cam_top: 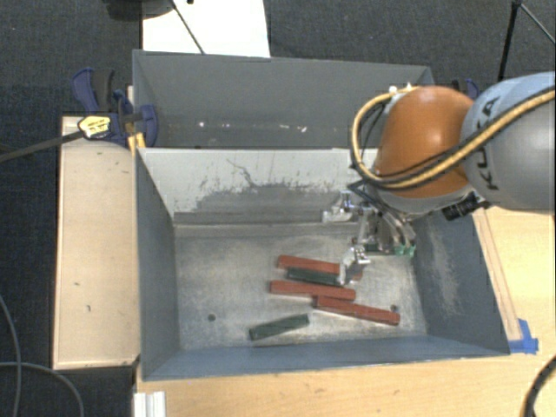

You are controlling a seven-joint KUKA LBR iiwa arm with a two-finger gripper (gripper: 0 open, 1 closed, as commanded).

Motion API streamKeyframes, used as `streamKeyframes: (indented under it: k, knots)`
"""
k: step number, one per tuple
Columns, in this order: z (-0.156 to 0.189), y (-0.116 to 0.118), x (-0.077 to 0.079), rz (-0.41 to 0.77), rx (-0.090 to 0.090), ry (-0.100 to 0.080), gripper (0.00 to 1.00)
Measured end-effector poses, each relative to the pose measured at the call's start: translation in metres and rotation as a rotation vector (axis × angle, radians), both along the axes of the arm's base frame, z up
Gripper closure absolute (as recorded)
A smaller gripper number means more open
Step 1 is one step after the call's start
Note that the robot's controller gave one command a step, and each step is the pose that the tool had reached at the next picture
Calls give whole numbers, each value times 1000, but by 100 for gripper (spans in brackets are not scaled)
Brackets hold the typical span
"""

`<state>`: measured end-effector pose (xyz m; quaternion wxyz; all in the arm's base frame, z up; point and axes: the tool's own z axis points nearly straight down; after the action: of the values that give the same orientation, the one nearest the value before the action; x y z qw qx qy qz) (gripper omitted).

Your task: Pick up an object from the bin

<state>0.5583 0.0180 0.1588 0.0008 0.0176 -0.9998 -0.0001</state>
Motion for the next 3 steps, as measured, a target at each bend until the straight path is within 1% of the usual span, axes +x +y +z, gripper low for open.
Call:
streamKeyframes:
  k: [1, 2, 3]
  knots:
    - [-22, 3, -4, -287, 0, -4, 0]
    - [-70, 9, -10, -125, 0, -5, 0]
    - [-83, 32, -20, -537, 1, -12, 100]
